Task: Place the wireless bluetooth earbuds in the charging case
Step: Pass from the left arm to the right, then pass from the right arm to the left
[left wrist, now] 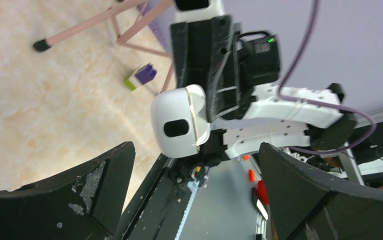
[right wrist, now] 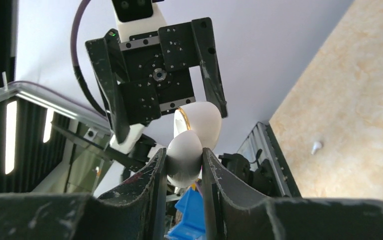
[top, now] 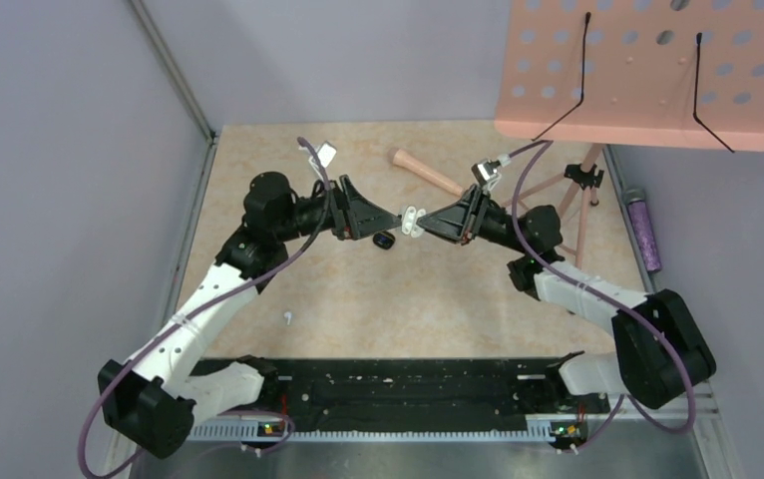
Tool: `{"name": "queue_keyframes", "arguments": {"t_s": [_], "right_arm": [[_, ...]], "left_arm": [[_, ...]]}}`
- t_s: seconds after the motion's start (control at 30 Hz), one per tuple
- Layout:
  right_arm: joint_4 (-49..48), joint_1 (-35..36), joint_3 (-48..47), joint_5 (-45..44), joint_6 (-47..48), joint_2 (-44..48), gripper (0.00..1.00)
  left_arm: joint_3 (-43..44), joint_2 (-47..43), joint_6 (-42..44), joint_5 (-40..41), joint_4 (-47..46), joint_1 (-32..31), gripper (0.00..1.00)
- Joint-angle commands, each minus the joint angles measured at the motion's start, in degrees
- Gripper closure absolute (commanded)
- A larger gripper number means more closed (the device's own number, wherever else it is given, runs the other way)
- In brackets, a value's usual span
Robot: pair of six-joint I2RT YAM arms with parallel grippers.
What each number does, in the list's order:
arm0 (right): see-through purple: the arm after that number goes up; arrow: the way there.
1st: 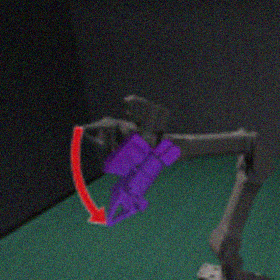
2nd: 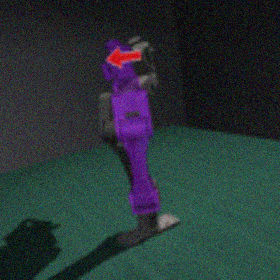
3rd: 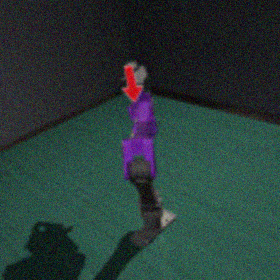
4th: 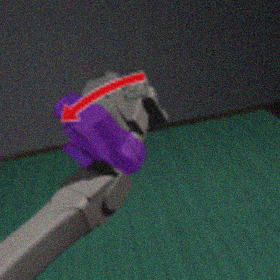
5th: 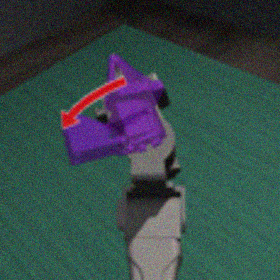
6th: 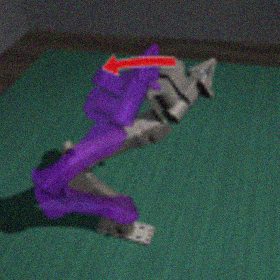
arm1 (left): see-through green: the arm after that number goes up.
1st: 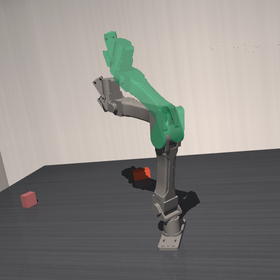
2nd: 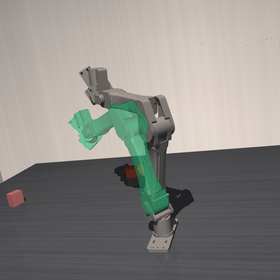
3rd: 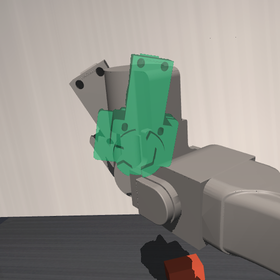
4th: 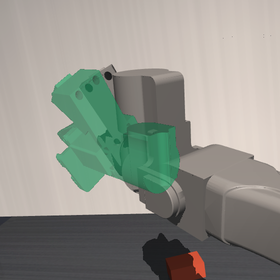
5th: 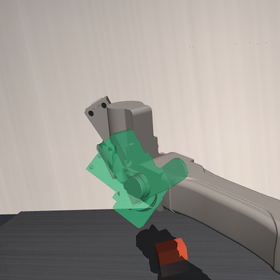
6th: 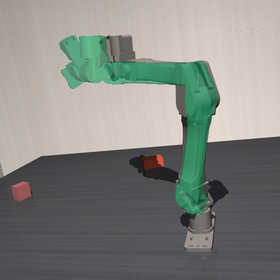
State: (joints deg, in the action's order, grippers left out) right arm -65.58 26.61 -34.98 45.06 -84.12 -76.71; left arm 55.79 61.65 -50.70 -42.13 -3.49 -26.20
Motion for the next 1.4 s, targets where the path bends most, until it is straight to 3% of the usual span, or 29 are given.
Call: {"name": "queue_keyframes", "arguments": {"t_s": [0.0,0.23,0.5,0.7,1.03,1.23,1.3,1.37], "right_arm": [[17.8,0.3,-4.3,-0.8,9.1,5.2,1.0],[19.9,0.3,-5.6,0.2,9.6,5.4,1.0],[17.6,0.3,-5.3,0.5,8.3,5.1,1.0],[16.8,0.3,-5.4,1.1,7.9,5.0,1.0],[16.0,0.4,-5.3,1.6,7.7,4.9,1.0],[16.4,0.7,-5.5,1.7,8.2,4.9,1.0],[16.8,0.8,-5.7,1.7,8.5,4.9,1.0],[17.6,0.8,-5.7,1.6,9.1,5.0,1.0]], "left_arm": [[1.7,1.9,10.3,1.1,10.7,-1.1,0.01],[1.5,3.4,9.0,1.2,8.5,-1.5,0.02],[1.0,5.2,6.1,0.9,4.5,-1.7,0.19],[1.2,6.4,5.7,1.0,4.3,-1.8,0.22],[1.2,7.5,3.8,1.2,1.9,-2.2,0.38],[1.2,8.4,2.8,1.0,0.9,-2.7,0.39],[1.2,8.5,2.6,1.1,0.7,-2.8,0.45],[1.1,8.5,2.4,1.2,0.6,-2.9,0.57]]}}
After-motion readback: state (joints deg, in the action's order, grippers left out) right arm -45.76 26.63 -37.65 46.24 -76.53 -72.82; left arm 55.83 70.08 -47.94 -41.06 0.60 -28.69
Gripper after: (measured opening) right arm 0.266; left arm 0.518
